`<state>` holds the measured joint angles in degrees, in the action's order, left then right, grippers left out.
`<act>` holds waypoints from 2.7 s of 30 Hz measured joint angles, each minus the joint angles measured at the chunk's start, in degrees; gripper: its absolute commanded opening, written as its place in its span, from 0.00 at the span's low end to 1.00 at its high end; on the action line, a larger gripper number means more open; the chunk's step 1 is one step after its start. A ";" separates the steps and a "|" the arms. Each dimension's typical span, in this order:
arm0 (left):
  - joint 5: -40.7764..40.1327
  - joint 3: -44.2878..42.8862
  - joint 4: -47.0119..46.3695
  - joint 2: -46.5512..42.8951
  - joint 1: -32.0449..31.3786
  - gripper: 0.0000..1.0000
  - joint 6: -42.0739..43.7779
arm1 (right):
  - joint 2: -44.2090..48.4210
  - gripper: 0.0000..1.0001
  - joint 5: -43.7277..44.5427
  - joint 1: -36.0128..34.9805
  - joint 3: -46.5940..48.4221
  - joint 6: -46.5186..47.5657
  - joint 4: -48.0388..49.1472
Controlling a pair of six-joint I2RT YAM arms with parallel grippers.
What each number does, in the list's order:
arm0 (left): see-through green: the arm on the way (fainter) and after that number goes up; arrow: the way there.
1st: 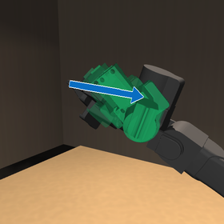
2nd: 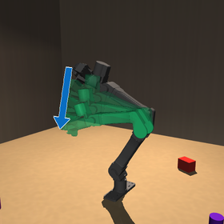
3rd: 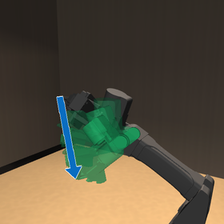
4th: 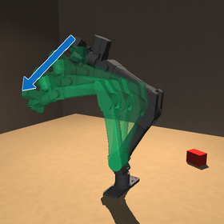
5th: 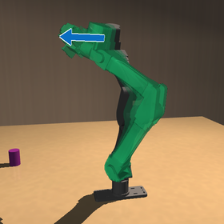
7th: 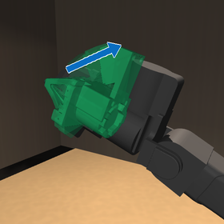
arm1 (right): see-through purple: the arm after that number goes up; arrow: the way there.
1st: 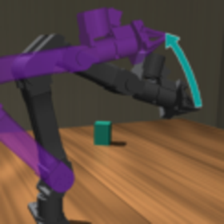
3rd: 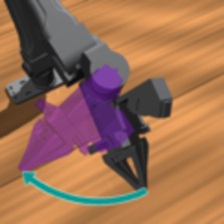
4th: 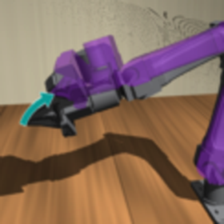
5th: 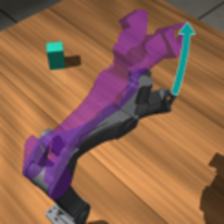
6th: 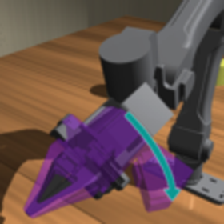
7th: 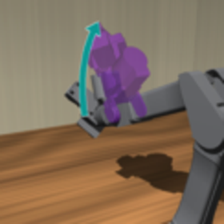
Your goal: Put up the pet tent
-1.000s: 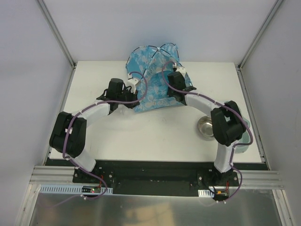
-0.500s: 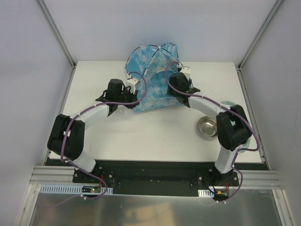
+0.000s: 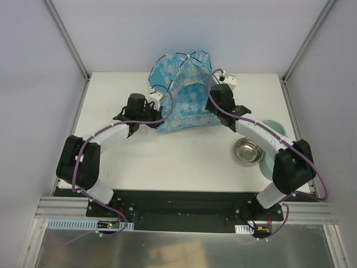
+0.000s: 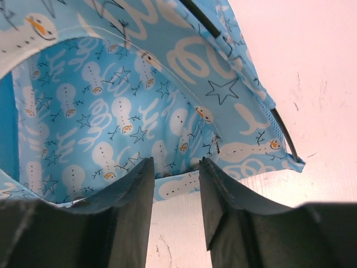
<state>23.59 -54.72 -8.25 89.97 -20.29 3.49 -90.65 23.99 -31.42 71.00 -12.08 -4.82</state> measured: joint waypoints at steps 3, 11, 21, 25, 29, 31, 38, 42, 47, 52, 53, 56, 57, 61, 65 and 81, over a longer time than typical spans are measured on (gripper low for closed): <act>0.00 0.00 0.00 0.00 0.00 0.00 0.00 | -1.38 0.37 1.03 0.00 0.02 -1.27 -1.07; 0.04 0.00 0.02 0.00 0.00 0.00 -0.02 | -6.97 0.37 4.22 0.02 0.04 -2.93 -2.12; 0.42 0.00 0.04 0.00 0.00 0.00 -0.09 | -11.43 0.34 5.20 0.04 0.52 -3.17 0.39; 0.42 0.00 0.04 0.00 0.00 0.00 -0.07 | -11.43 0.43 5.46 0.02 1.33 -2.67 0.83; 0.42 0.00 0.44 0.00 0.00 0.00 -0.04 | -11.43 0.45 6.10 -0.09 2.71 -2.36 1.27; 0.42 0.00 0.61 0.00 0.00 0.00 -0.07 | -11.41 0.40 6.47 -0.13 2.97 -2.32 1.73; 0.46 0.00 0.74 0.00 0.00 0.00 -0.07 | -11.52 0.10 6.58 -0.13 3.04 -2.01 2.08; 1.53 0.00 0.94 0.00 0.02 0.00 -0.07 | -13.35 0.00 6.71 -0.13 4.26 -1.53 2.82; 4.26 0.00 1.36 -0.02 0.02 0.00 -0.11 | -18.12 0.00 8.37 -0.13 6.91 0.48 3.45; 6.45 0.00 1.33 -0.63 0.02 0.00 -1.16 | -21.09 0.00 12.37 -0.13 7.43 1.84 3.50; 6.67 0.00 1.31 -0.90 0.02 0.00 -1.31 | -21.20 0.00 13.29 -0.13 7.43 1.92 3.50; 7.82 0.00 1.27 -1.64 0.02 0.00 -1.95 | -21.20 0.06 15.96 -0.13 7.37 2.16 3.63; 8.04 0.00 1.25 -1.84 0.02 0.00 -2.12 | -21.18 0.08 16.70 -0.13 7.13 2.21 3.80; 9.31 0.00 0.94 -2.60 0.02 0.00 -2.62 | -19.85 0.30 18.47 -0.31 4.31 2.78 4.24; 10.05 0.00 0.35 -3.80 -0.04 0.00 -3.26 | -13.90 0.55 18.27 -1.33 -0.66 5.20 5.38; 8.55 -1.51 -1.51 -1.81 0.02 0.00 -2.34 | 6.08 0.75 -4.76 -1.73 -3.80 6.82 2.73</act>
<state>32.14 -56.23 -9.76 88.16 -20.27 1.15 -84.58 19.22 -33.15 67.20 -5.26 -2.09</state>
